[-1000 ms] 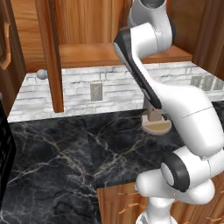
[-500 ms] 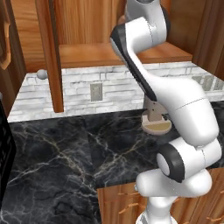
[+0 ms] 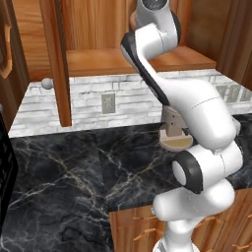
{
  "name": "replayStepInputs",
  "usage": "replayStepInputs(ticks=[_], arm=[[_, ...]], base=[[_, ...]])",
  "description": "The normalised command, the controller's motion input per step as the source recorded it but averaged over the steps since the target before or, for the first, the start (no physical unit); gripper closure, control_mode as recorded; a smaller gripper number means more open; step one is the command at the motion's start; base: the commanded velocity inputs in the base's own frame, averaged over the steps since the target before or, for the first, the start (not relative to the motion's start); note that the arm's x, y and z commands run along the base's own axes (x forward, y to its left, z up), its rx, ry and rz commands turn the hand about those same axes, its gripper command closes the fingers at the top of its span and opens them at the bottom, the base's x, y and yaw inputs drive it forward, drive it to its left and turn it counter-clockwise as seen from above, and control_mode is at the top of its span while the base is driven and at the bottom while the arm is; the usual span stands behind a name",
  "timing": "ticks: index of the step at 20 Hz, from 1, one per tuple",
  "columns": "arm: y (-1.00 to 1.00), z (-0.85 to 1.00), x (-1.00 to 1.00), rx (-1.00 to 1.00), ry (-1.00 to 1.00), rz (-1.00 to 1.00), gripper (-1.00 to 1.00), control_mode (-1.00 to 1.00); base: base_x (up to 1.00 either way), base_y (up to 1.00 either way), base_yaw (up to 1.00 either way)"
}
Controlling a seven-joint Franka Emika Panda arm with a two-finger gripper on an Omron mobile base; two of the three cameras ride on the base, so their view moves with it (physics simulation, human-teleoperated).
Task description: Pick the jar and jar from the dining table and place them in the open cabinet. Close the cabinet after placing the objects.
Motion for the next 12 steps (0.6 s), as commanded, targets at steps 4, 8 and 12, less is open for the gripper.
replayStepInputs(ticks=[4, 8, 12], arm=[[0.00, 0.00, 0.05, 0.00, 0.07, 0.00, 1.00, -1.00], [0.00, 0.00, -0.31, 0.00, 0.05, 0.00, 1.00, -1.00], [0.00, -0.05, -0.14, 0.00, 0.01, 0.00, 1.00, -1.00]], base=[[0.00, 0.00, 0.00], [0.00, 0.00, 0.00], [0.00, 0.00, 0.00]])
